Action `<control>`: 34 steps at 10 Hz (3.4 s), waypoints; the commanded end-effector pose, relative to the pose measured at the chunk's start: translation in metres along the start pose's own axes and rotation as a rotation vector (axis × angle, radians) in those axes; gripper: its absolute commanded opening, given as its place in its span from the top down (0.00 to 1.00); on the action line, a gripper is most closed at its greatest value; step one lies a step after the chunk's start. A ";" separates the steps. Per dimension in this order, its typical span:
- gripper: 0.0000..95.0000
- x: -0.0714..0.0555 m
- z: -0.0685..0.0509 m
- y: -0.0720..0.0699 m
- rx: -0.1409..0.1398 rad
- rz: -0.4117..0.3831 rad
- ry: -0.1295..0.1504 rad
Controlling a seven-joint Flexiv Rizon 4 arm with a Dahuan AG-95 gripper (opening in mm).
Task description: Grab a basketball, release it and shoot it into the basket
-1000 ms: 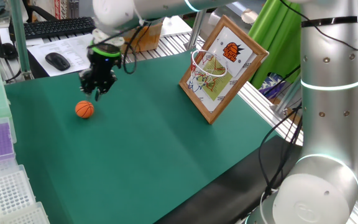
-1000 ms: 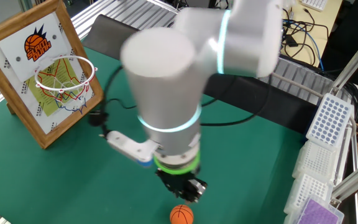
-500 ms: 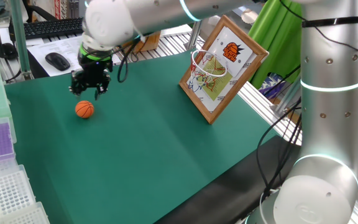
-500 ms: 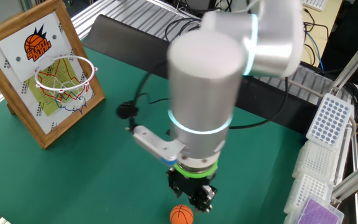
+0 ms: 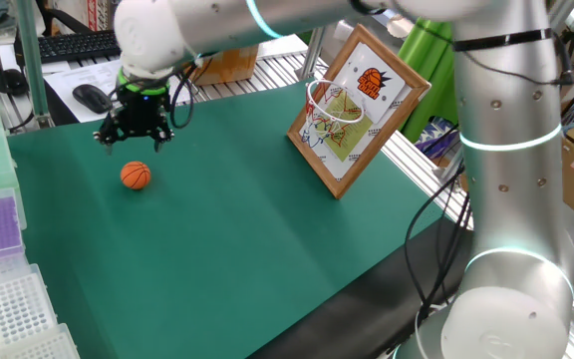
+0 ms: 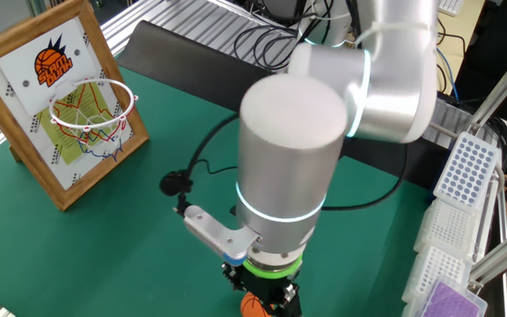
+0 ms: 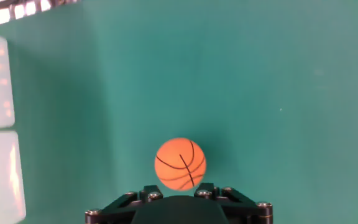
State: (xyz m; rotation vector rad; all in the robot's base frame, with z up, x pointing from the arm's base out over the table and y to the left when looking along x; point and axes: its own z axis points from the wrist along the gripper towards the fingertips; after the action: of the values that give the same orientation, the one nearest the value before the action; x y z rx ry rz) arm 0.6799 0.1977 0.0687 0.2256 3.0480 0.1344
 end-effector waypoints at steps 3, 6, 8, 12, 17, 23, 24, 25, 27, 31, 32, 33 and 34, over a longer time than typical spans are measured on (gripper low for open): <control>0.00 -0.003 0.011 0.004 0.004 -0.015 0.008; 0.00 -0.004 0.024 0.004 0.007 -0.028 0.010; 0.20 -0.005 0.033 0.002 0.011 -0.047 0.010; 0.20 -0.008 0.044 -0.006 0.012 -0.070 0.009; 0.20 -0.012 0.052 -0.022 0.008 -0.105 0.019; 0.20 -0.012 0.046 -0.026 0.042 -0.145 0.043; 0.20 -0.013 0.044 -0.029 0.041 -0.150 0.044; 0.20 -0.013 0.042 -0.030 0.041 -0.155 0.044; 0.20 -0.010 0.041 -0.038 0.038 -0.164 0.043; 0.20 0.006 0.040 -0.053 0.031 -0.173 0.040; 0.20 0.008 0.040 -0.056 0.031 -0.176 0.039; 0.20 0.012 0.040 -0.059 0.031 -0.178 0.039; 0.20 0.015 0.041 -0.062 0.031 -0.179 0.039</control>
State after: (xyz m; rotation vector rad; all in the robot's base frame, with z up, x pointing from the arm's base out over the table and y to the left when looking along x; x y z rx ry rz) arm 0.6584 0.1405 0.0183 -0.0494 3.0950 0.0836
